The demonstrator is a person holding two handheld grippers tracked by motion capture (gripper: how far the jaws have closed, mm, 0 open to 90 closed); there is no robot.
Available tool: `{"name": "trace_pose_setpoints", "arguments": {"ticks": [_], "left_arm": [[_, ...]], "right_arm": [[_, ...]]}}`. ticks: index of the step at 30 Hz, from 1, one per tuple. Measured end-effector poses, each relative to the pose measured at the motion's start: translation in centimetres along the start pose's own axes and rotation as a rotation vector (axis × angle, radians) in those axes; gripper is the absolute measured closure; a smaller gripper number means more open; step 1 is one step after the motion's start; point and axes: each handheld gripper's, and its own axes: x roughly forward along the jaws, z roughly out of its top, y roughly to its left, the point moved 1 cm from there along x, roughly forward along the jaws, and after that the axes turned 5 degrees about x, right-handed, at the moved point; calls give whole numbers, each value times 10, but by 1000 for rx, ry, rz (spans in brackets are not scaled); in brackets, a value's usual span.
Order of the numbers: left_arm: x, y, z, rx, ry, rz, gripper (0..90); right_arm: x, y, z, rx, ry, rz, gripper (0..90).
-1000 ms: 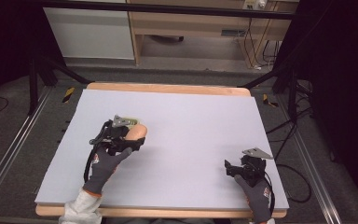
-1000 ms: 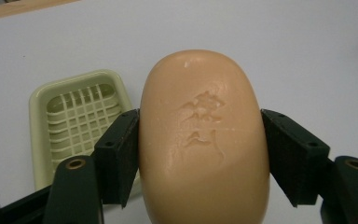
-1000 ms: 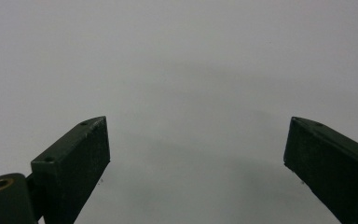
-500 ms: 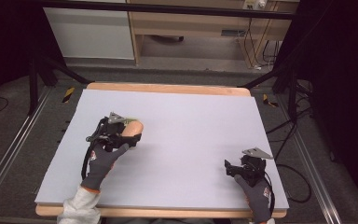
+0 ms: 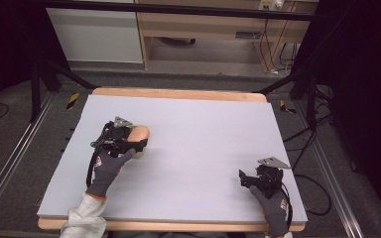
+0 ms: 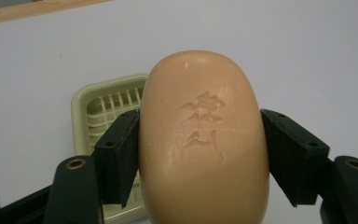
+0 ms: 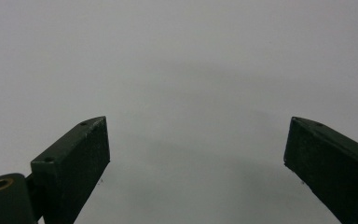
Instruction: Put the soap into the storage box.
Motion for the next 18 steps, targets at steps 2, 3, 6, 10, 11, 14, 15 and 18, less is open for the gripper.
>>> {"name": "trace_pose_setpoints", "arguments": {"ticks": [2,3,6,10,11,14,15,18], "left_arm": [[2,2,0,3,7,7,316],[5,3,0,8,12,19,317],[9,5,0,-1,18,22,316],[12,9,0,-3,22,28,316],[14,11,0,-11,22,28,317],[15,15,0,-20,17,35,317],[16,16,0,-25,14,37,317],[17,18,0,-30,12,40,317]], "right_arm": [[0,0,0,2,1,-1,72],[0,0,0,3,1,-1,72],[1,0,0,4,3,-1,72],[1,0,0,4,4,-2,72],[2,0,0,4,4,-2,72],[2,1,0,5,6,-2,72],[2,1,0,4,5,-3,72],[2,1,0,3,5,-2,72]]}}
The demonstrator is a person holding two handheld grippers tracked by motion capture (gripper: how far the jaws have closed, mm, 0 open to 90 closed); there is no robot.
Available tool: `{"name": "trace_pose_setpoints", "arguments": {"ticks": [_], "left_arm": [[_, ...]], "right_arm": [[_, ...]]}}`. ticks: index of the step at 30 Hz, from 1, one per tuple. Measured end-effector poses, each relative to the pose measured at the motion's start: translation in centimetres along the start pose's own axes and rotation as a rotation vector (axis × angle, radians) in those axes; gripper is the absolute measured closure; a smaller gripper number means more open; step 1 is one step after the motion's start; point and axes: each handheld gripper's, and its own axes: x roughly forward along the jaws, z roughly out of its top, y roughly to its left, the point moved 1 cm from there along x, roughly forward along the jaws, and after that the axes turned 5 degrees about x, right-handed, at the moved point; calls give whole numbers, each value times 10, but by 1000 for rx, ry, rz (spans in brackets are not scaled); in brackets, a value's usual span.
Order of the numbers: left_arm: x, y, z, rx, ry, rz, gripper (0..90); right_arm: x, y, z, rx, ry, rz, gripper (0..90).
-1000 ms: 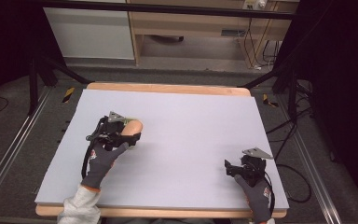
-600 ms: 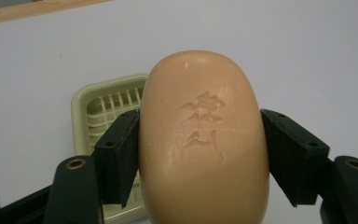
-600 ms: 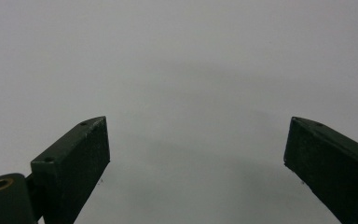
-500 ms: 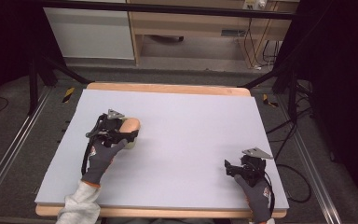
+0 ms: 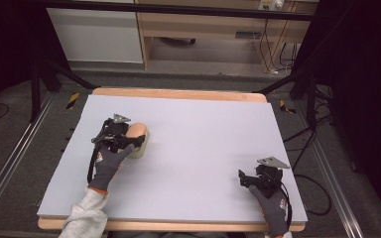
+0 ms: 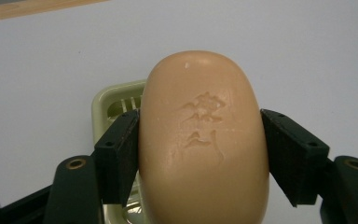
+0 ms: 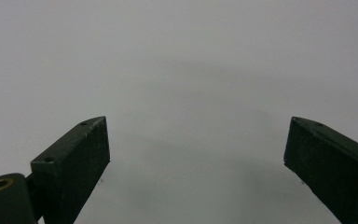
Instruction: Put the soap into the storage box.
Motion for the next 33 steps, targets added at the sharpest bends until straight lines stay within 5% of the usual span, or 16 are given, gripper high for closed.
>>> {"name": "trace_pose_setpoints", "arguments": {"ticks": [33], "left_arm": [[29,16,-11,-14,55,27,317]], "right_arm": [[1,1,0,1,2,-2,71]]}}
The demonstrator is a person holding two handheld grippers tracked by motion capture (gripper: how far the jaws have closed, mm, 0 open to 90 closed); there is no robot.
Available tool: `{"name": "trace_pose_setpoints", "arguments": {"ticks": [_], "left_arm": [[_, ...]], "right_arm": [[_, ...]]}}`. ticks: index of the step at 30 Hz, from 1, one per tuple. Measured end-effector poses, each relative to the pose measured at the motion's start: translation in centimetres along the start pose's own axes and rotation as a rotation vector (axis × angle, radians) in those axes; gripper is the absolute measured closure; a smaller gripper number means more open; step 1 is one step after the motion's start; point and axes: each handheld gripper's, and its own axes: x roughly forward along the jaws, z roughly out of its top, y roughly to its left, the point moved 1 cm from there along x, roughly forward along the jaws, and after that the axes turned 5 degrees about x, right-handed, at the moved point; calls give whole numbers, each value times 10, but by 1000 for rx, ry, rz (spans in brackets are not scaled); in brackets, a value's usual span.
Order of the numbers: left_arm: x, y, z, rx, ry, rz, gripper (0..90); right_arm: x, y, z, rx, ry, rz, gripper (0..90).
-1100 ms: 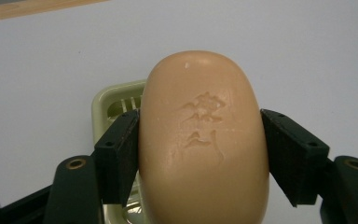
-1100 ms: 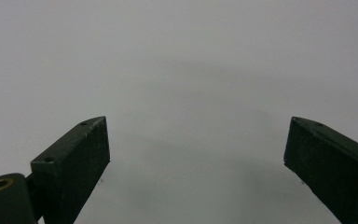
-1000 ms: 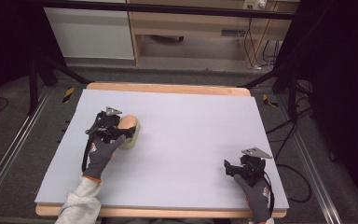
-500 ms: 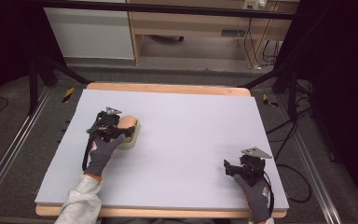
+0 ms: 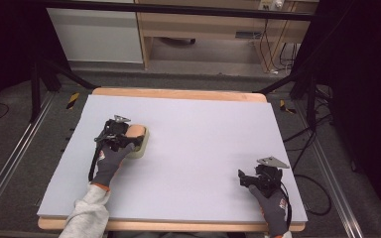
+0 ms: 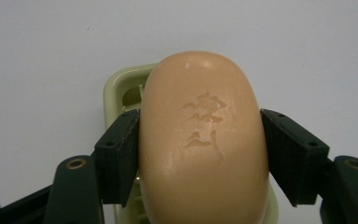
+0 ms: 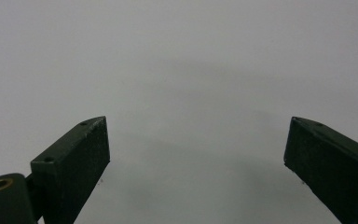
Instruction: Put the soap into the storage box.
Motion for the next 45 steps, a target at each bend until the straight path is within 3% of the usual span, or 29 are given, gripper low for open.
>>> {"name": "trace_pose_setpoints", "arguments": {"ticks": [20,45], "left_arm": [[10,3,-7,-8,38,7,317],[10,2,-7,-13,48,6,311]], "right_arm": [[0,0,0,-6,3,0,70],[0,0,0,-5,5,-1,69]]}}
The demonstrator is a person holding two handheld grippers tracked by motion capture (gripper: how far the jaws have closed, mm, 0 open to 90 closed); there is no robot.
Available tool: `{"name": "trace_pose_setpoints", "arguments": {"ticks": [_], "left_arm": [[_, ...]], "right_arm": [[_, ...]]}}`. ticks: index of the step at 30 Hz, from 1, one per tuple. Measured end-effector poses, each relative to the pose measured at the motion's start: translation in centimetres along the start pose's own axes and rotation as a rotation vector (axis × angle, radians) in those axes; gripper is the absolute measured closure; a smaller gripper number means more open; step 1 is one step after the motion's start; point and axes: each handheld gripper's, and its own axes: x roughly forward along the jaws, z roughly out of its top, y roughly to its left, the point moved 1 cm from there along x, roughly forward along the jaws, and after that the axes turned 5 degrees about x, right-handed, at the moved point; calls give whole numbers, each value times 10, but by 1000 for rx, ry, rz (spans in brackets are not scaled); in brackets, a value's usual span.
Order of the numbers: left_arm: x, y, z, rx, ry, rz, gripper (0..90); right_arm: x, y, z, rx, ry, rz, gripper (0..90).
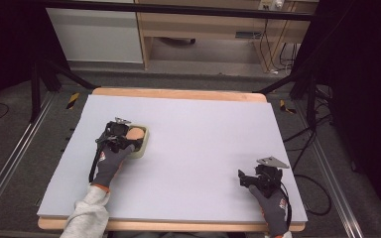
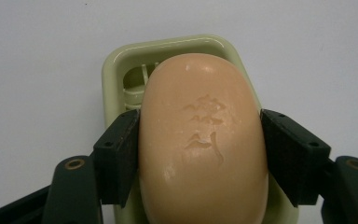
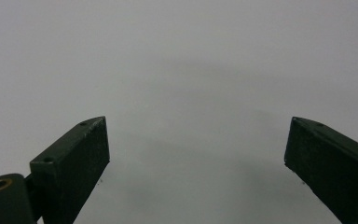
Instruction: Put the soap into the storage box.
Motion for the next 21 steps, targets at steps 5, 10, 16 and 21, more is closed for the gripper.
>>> {"name": "trace_pose_setpoints", "arguments": {"ticks": [5,10,16,21], "left_arm": [[-4,0,2,0,-20,-7,294],[-12,-1,4,0,-46,-10,292],[-30,-5,8,1,-103,-18,288],[-45,-11,3,23,-133,-14,274]], "right_arm": [[0,0,0,0,-2,-1,69],[0,0,0,7,-2,-2,69],[-1,-2,0,7,-6,-6,69],[-2,-4,0,11,-13,-16,66]]}}
